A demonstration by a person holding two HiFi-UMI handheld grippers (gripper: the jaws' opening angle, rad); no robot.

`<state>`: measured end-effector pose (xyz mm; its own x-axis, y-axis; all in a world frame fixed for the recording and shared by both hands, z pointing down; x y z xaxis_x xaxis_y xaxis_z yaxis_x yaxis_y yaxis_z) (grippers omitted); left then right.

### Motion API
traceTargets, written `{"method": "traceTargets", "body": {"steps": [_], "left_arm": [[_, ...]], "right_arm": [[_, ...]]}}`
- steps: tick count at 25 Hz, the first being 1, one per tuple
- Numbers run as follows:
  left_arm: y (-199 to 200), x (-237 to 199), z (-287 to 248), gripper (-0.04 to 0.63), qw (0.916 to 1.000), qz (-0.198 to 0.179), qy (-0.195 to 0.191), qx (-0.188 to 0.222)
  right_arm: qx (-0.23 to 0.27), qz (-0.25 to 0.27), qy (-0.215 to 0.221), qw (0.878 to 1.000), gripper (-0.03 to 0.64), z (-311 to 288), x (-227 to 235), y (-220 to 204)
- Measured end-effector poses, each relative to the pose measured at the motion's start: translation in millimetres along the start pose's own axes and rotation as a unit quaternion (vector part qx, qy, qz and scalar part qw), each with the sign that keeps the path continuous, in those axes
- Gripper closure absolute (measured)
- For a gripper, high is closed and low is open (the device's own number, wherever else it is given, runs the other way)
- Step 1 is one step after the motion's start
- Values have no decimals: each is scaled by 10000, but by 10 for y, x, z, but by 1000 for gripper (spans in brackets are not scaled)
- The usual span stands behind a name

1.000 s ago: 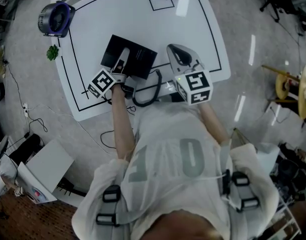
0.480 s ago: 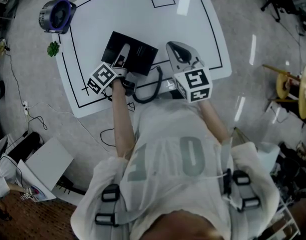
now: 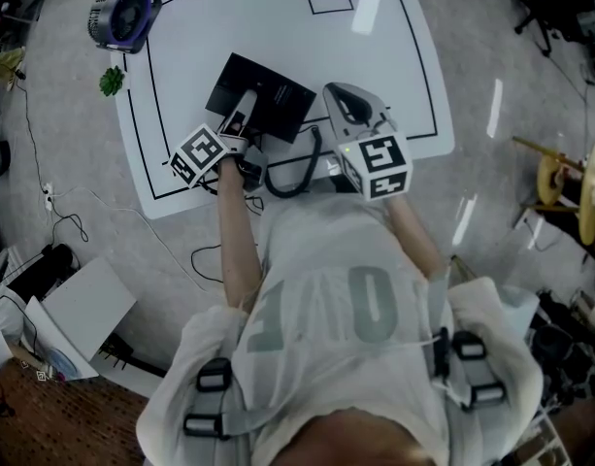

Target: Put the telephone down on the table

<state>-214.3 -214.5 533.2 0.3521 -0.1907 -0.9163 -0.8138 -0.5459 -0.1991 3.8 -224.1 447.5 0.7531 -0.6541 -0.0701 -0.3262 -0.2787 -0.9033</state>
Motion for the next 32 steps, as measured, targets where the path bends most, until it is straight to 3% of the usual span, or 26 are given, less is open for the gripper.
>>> {"method": "traceTargets", "body": {"steps": [10, 25, 29, 32], "left_arm": [[-88, -63, 245, 318, 9999, 46, 7, 96], [-20, -113, 643, 318, 9984, -214, 320, 420], [239, 78, 799, 319, 9913, -816, 624, 821], [441, 333, 897, 319, 9744, -1605, 1002, 1214]], "right_arm": [[5, 11, 313, 9995, 609, -28, -231, 52], [94, 96, 507, 9986, 609, -72, -377, 58], [150, 105, 475, 9987, 609, -91, -345, 94], [201, 108, 427, 9988, 609, -93, -313, 127]]}}
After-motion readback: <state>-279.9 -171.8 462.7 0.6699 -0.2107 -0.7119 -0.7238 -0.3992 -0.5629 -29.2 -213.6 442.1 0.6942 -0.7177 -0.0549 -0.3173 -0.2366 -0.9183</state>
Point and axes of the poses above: the fingertips, and each gripper's own axes: z backward along the fingers, x to its right, y out of its top, the point moved 6 cm from there along z, backward along the fingers, and after that the axes turned 8 degrees about z, right-handed, at the moved point
